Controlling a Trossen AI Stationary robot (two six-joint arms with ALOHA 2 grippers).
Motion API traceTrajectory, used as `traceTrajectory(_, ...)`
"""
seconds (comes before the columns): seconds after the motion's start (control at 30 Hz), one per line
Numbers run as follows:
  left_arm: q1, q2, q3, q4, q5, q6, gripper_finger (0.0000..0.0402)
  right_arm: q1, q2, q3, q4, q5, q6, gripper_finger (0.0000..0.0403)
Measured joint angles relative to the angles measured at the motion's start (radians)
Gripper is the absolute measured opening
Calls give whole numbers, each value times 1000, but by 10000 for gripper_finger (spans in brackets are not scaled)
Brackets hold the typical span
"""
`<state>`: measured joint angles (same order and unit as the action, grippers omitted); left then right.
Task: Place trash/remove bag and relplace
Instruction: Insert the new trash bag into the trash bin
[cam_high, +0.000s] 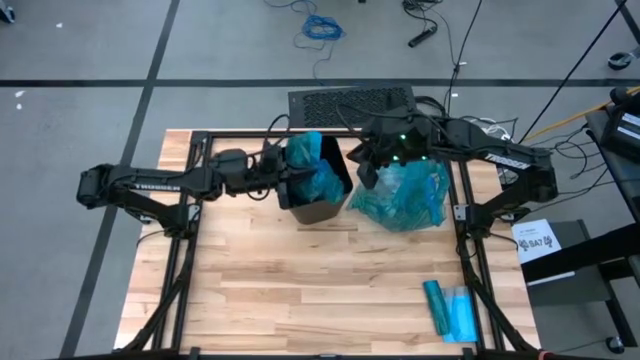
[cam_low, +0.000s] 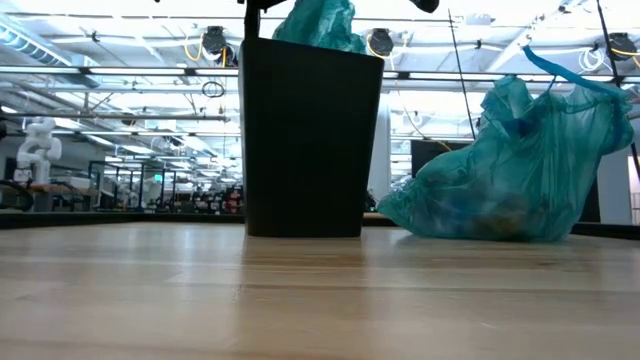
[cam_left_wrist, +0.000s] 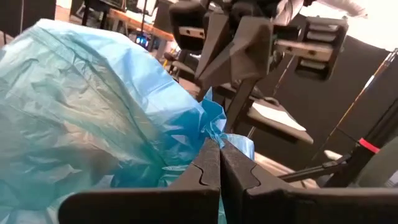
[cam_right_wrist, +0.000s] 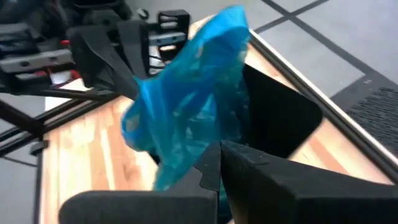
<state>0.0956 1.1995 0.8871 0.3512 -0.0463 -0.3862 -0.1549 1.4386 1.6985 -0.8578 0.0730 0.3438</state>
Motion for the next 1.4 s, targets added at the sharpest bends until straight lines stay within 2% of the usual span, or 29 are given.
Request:
traceTrajectory(0.2, 3, 1, 0, -31, 1, 0, 4, -3, 4, 0, 13, -20, 37, 19)
traceTrajectory(0.43, 23, 1, 0, -153, -7, 27, 44, 7, 35, 0, -59, 27, 121, 43)
traceTrajectory(0.57, 23, 2, 0, -163, -7, 31, 65, 28, 65, -1, 12, 32, 144, 53)
traceTrajectory(0.73, 23, 0, 0, -160, 67, 39, 75, 55, 103, -1, 56, 32, 111, 62)
traceTrajectory(0.83, 23, -24, 0, -174, 111, 95, 75, 60, 102, 0, 75, 34, 116, 66)
traceTrajectory(1.17, 51, -165, 1, -240, 115, 130, 76, 49, 103, 0, 78, 33, 98, 67)
traceTrajectory(1.27, 50, -205, 2, -240, 111, 88, 76, 33, 103, 0, 96, 33, 68, 67)
traceTrajectory(1.4, 51, -240, 2, -230, 50, 1, 76, 18, 103, 0, 108, 29, 16, 66)
